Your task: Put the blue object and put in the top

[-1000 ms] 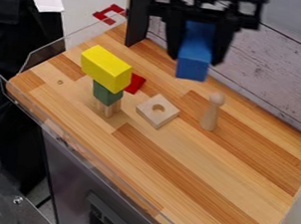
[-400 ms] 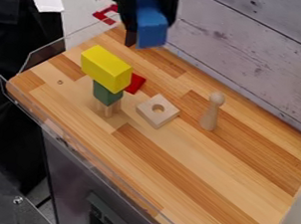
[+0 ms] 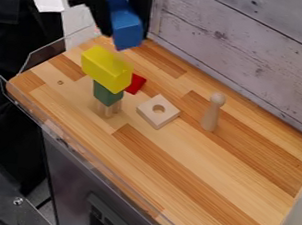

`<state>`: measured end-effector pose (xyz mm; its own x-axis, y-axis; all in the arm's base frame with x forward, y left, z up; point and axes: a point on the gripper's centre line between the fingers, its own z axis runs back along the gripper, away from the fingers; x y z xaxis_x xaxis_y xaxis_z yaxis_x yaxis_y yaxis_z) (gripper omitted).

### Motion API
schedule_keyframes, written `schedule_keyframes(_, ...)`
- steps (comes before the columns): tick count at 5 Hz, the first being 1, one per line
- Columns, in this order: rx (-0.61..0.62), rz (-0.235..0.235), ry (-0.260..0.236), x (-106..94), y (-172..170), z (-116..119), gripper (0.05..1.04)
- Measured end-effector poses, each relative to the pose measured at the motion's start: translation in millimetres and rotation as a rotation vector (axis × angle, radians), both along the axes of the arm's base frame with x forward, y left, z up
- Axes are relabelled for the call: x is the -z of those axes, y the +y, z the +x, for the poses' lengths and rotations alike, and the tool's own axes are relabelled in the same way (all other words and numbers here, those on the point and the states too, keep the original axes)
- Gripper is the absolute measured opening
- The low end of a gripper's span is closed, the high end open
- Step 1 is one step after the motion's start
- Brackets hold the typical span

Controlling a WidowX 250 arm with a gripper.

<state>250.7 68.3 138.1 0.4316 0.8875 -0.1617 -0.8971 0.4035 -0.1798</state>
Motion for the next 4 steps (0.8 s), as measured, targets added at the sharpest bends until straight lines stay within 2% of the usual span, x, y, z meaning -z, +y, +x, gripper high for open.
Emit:
schedule_keyframes(2,-0.028,-0.023,0.046,20.0,15,-17,0.586)
schedule_keyframes(4,-0.072,-0.033,0.032,25.2,19,-19,0.586)
